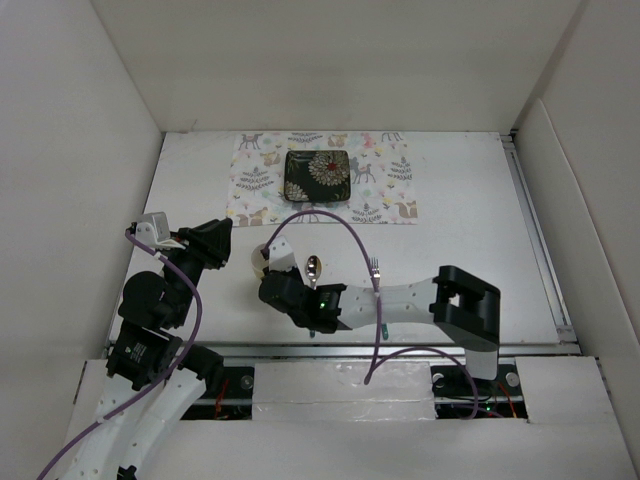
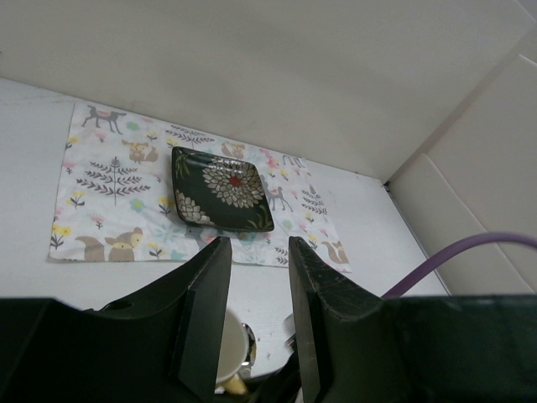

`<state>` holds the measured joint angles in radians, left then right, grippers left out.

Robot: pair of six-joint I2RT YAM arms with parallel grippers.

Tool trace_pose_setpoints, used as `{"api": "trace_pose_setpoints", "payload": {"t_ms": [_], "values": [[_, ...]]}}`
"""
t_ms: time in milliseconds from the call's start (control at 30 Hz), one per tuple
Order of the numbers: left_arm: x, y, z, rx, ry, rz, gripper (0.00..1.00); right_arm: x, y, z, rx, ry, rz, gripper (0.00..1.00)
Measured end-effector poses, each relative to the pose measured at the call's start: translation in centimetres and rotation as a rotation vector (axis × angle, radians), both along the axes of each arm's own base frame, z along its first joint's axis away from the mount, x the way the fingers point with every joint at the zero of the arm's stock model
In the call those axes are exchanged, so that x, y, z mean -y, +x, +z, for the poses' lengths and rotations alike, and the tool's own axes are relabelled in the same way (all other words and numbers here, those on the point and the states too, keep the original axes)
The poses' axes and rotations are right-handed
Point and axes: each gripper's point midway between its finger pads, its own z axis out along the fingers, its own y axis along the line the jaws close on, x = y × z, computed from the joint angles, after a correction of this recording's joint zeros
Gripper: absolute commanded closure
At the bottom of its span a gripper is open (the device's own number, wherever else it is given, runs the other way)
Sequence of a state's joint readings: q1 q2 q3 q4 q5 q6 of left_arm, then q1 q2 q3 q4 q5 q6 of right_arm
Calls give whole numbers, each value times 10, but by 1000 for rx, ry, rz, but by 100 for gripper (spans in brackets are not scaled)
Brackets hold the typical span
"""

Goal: Set the dinner table for one person

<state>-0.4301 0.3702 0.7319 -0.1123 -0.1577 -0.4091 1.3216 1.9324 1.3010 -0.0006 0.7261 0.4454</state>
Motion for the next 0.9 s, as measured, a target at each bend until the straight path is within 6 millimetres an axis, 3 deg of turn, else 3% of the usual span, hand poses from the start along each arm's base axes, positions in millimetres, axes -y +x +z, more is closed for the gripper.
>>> {"api": "trace_pose_setpoints", "payload": {"t_ms": [100, 167, 233, 300, 400, 500, 567, 733, 900], "values": [[1, 1, -2, -4, 1, -4, 58, 18, 20, 42, 31, 54, -13, 100], [2, 1, -4, -7, 1, -10, 55, 40, 50, 79, 61, 118, -53, 100], [3, 1, -5, -9, 2, -16, 55, 71, 91, 119, 115, 193, -125, 100], [5, 1, -6, -12, 4, -22, 55, 114, 141, 150, 182, 249, -232, 100], [6, 1, -8, -16, 7, -27, 55, 182, 209, 169, 254, 260, -390, 100], [7, 2, -10, -21, 9, -31, 55, 234, 267, 158, 272, 211, -514, 100], [7, 2, -9, -21, 9, -34, 55, 255, 302, 143, 260, 173, -558, 100], [9, 3, -10, -24, 12, -37, 55, 279, 372, 89, 192, 101, -578, 100], [11, 6, -13, -37, 18, -42, 55, 292, 412, 48, 124, 68, -580, 100]]}}
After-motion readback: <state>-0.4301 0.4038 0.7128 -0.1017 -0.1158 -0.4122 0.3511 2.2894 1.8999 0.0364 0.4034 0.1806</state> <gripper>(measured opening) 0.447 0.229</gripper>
